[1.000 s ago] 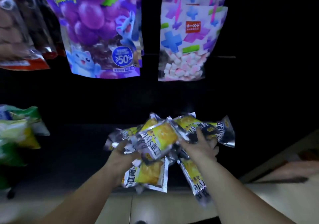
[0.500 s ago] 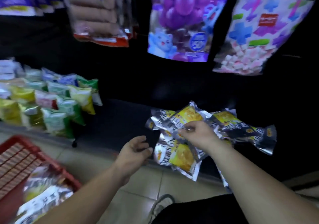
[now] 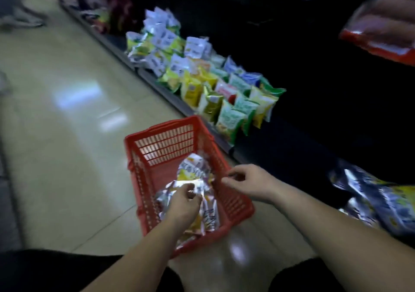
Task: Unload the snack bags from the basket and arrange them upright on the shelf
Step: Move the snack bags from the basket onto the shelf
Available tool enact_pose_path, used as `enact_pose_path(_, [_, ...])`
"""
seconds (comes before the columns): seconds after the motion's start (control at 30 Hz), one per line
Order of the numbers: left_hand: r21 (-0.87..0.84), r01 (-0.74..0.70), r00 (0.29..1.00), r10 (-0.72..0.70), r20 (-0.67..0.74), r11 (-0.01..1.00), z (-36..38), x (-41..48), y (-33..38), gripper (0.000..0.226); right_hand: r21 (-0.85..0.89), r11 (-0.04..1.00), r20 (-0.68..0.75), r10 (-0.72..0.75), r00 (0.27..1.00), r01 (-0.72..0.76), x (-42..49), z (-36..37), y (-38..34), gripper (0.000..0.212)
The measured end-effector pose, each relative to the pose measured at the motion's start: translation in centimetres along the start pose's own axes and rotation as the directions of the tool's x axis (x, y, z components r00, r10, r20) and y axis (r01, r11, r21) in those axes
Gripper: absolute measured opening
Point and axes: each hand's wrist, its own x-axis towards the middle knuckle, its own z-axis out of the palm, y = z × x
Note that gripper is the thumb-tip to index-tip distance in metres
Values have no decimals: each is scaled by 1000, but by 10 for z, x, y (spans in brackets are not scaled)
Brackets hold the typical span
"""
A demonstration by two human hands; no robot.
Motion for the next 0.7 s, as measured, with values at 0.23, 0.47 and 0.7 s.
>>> enact_pose_path(0.23, [-14, 123, 992, -123, -5, 992, -34, -7, -66, 55, -325, 945, 356, 86, 930, 37, 51, 66, -33, 79])
enact_pose_path(0.47, [44, 152, 988, -153, 20, 987, -36, 16, -78, 64, -346, 938, 370, 138, 919, -2, 107, 67, -27, 73])
enact_pose_path(0.7, [174, 115, 993, -108, -52, 978, -27, 107, -76, 78, -309, 937, 249, -85, 965, 162, 222, 83, -41, 68])
